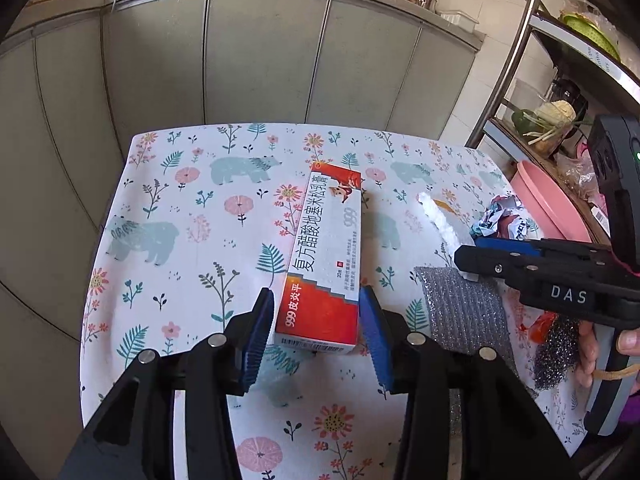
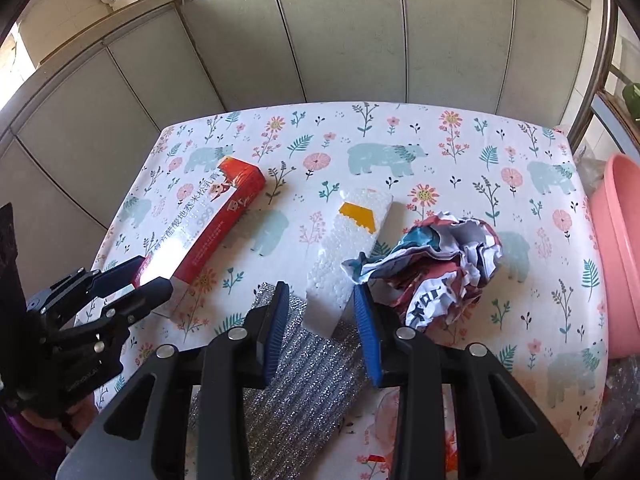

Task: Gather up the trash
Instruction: 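Grasp the red-and-white box with the left tool while the right tool grasps the white foam strip, then carry the box and foam strip to the pink bucket and release them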

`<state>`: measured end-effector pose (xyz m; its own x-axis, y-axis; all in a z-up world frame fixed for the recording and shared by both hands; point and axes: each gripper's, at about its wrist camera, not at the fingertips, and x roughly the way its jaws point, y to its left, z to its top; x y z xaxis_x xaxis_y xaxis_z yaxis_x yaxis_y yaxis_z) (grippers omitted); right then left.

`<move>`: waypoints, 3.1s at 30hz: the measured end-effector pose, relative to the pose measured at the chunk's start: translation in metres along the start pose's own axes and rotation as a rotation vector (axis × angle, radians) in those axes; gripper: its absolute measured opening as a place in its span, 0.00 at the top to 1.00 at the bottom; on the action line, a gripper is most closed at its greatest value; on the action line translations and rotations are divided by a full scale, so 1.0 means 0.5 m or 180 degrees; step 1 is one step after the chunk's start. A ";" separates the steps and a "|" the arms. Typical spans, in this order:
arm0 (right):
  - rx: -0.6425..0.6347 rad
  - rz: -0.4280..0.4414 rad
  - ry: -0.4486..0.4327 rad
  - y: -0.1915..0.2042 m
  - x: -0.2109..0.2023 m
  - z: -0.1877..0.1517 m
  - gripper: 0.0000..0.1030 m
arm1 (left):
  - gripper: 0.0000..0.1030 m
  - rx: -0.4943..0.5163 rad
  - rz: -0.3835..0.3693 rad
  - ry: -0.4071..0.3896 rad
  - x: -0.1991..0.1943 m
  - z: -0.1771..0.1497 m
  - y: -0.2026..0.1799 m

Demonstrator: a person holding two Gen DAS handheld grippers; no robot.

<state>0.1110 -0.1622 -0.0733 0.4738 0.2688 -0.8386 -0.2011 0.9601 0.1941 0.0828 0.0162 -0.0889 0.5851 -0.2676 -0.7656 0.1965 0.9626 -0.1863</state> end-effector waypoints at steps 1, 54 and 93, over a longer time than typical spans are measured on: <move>0.0002 0.0010 -0.0004 -0.003 -0.004 0.000 0.77 | 0.58 -0.0021 -0.0002 0.0037 0.001 0.005 0.002; -0.0084 0.0469 -0.0672 0.034 -0.111 0.037 0.75 | 0.61 0.0238 0.0145 -0.0552 -0.107 0.094 -0.050; 0.1561 -0.0641 -0.1415 -0.528 -0.280 -0.093 0.75 | 0.61 0.1329 -0.1031 -0.0306 0.095 0.241 -0.708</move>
<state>0.0576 -0.4570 -0.0307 0.7887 -0.0131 -0.6146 0.2890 0.8903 0.3519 0.1359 -0.3421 0.0152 0.5081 -0.5696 -0.6461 0.6637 0.7370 -0.1278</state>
